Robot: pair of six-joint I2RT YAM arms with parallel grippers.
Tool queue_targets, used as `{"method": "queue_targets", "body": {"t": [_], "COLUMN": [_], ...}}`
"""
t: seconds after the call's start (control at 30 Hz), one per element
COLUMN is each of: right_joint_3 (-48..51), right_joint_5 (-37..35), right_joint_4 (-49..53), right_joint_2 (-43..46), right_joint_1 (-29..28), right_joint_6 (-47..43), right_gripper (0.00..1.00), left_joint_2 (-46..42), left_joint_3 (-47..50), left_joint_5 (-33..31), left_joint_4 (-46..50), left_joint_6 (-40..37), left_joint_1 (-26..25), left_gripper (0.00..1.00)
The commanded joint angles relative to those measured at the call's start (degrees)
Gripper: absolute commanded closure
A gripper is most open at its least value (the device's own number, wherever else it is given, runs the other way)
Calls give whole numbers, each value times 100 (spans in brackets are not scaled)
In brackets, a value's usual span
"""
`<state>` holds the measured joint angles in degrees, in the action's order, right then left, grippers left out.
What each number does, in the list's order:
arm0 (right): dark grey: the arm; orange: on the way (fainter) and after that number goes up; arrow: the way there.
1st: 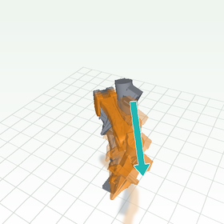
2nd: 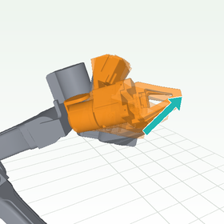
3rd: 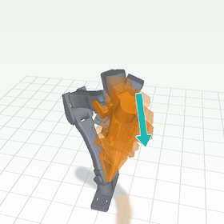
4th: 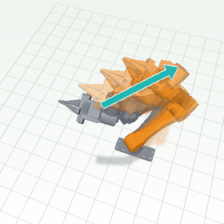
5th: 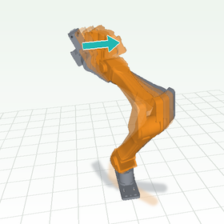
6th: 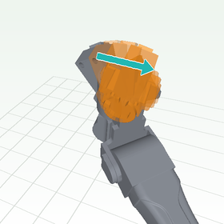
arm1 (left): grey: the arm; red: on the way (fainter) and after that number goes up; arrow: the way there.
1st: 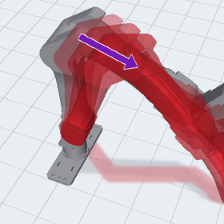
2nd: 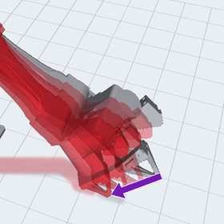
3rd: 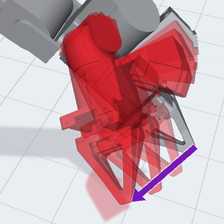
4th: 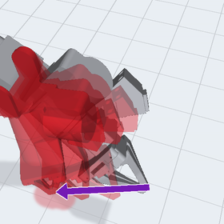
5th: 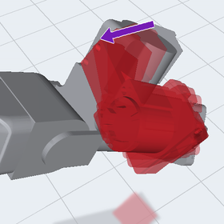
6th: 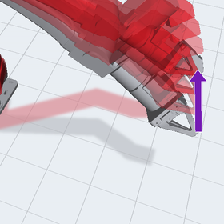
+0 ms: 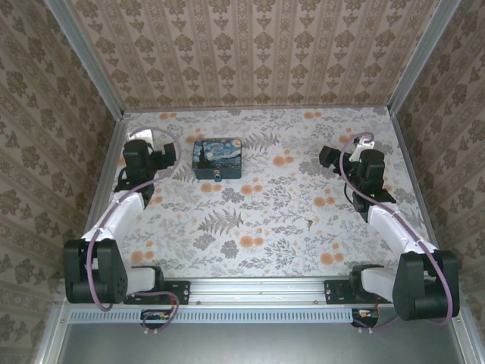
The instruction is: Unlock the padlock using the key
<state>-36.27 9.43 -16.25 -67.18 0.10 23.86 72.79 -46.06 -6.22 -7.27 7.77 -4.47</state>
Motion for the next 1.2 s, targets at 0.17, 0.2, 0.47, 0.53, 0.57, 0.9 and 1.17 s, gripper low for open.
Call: {"method": "queue_targets", "body": {"t": [0.17, 0.2, 0.47, 0.53, 0.57, 0.9, 1.17], "right_joint_3": [-705, -739, -1505, -1835, -1998, -3709, -4068], "right_joint_5": [1856, 1832, 1861, 1876, 1906, 1962, 1958], "right_joint_4": [845, 879, 703, 530, 442, 348, 421], "right_joint_2": [-811, -940, -2510, -3033, -3257, -4969, -5237], "right_joint_1": [-475, -562, -1414, -1607, -1675, -2241, -2370], "right_joint_6": [1574, 1663, 2014, 2205, 2309, 2819, 2878], "right_gripper": [8, 9, 16, 19, 20, 29, 36], "left_joint_2": [1018, 1208, 2582, 2828, 2918, 3619, 3701], "left_joint_3": [-1105, -1221, -2053, -2215, -2276, -2661, -2598], "left_joint_5": [1469, 1593, 2515, 2716, 2782, 3066, 3050], "left_joint_4": [1579, 1600, 1480, 1406, 1382, 1184, 1027], "left_joint_6": [1233, 1266, 1384, 1461, 1477, 1629, 1738], "left_joint_1": [-40, -59, -106, -131, -154, -591, -1045], "left_gripper": [0, 0, 0, 0, 0, 0, 0]}}
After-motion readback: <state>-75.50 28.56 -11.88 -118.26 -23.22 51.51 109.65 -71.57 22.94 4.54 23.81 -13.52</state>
